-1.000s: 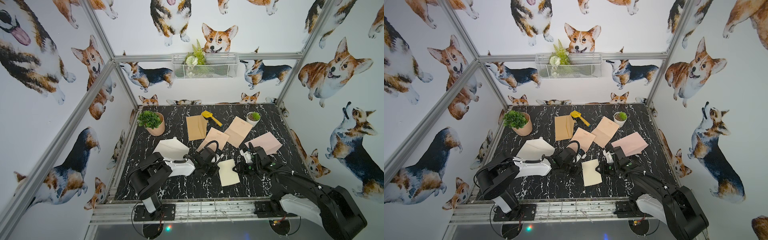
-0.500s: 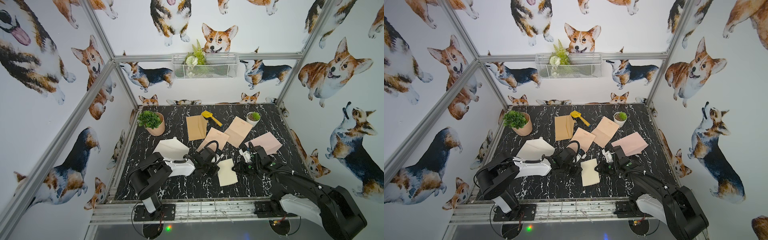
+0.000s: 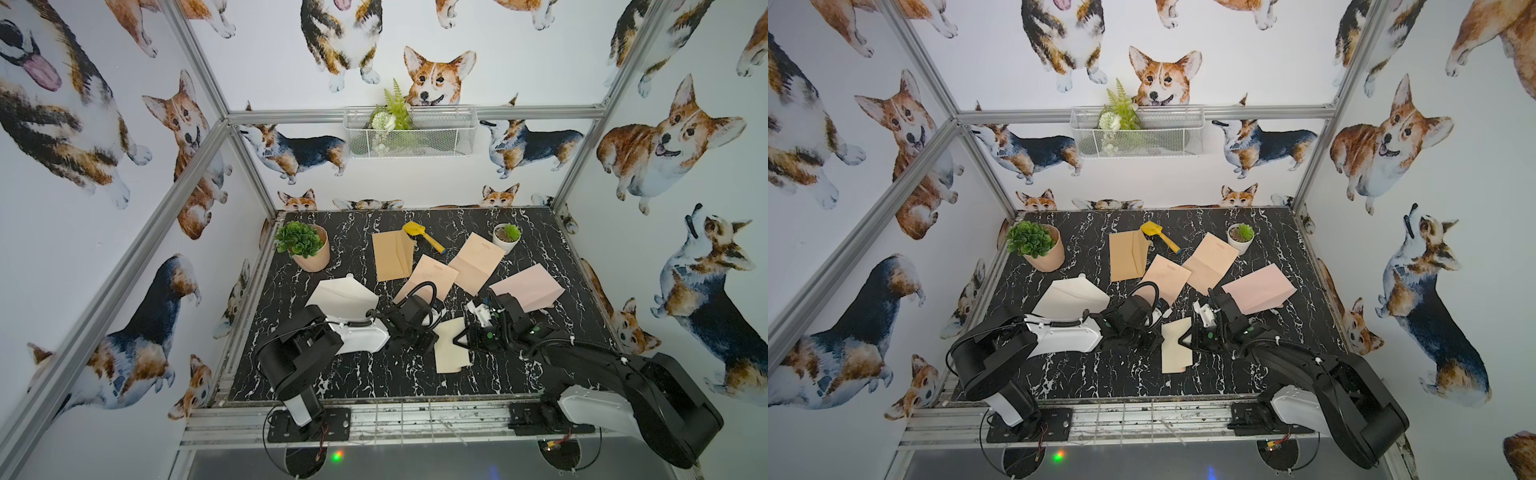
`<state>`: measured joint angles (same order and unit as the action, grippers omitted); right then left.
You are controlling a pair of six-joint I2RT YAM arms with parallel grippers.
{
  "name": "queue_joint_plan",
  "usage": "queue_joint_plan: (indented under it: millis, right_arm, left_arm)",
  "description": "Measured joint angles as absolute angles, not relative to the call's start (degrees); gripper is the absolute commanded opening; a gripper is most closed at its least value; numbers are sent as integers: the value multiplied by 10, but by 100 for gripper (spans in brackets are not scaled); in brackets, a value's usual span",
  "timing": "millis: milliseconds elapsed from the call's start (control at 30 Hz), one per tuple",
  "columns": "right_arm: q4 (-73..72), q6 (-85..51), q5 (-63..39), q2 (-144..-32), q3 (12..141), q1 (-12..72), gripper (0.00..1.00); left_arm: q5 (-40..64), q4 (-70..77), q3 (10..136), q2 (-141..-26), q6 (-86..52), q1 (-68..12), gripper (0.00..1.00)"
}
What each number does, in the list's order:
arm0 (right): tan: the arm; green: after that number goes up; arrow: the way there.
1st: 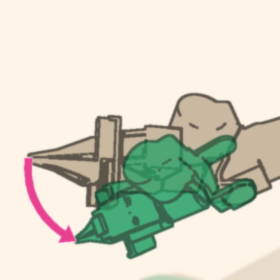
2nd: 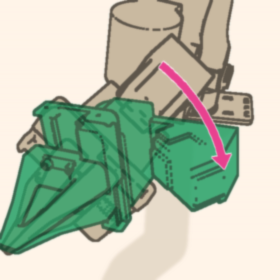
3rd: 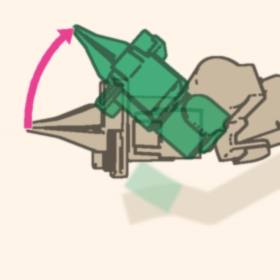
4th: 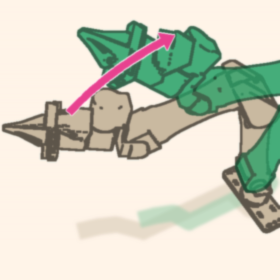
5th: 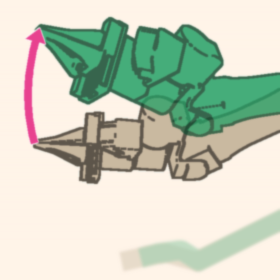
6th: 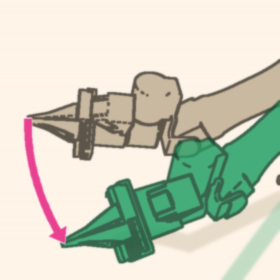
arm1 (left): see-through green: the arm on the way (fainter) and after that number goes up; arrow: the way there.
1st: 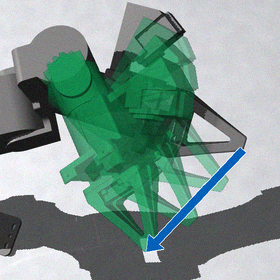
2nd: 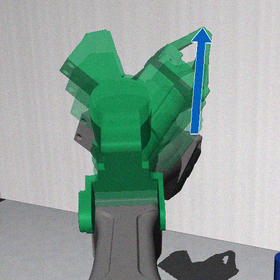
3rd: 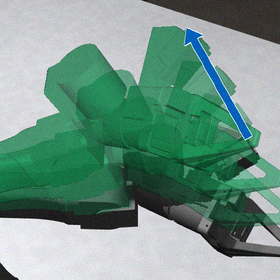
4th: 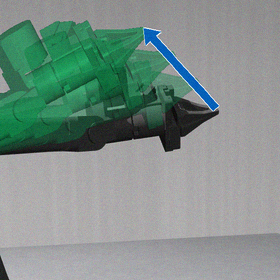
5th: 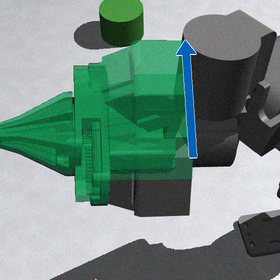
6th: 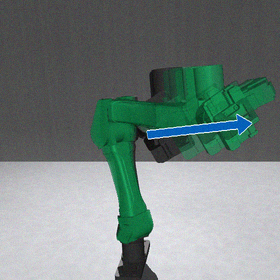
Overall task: Take the letter paper out of the envelope
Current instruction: Unfold the letter paper at the center of the board.
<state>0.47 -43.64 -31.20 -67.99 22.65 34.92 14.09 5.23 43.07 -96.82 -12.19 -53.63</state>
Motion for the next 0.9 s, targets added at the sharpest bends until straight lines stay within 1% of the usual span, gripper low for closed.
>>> queue_joint_plan:
  millis: [167, 367, 600, 900]
  right_arm:
    - [-13, -448, -311, -698, 234, 364, 28]
    - [-23, -453, -310, -696, 254, 375, 29]
    - [-27, -458, -310, -695, 266, 390, 36]
    - [-45, -475, -298, -727, 296, 435, 36]
  left_arm:
    - [136, 49, 428, -963, -122, -536, 0]
    - [136, 49, 427, -963, -122, -536, 0]
    - [129, 45, 423, -957, -122, -536, 0]
    - [120, 48, 413, -945, -124, -535, 0]
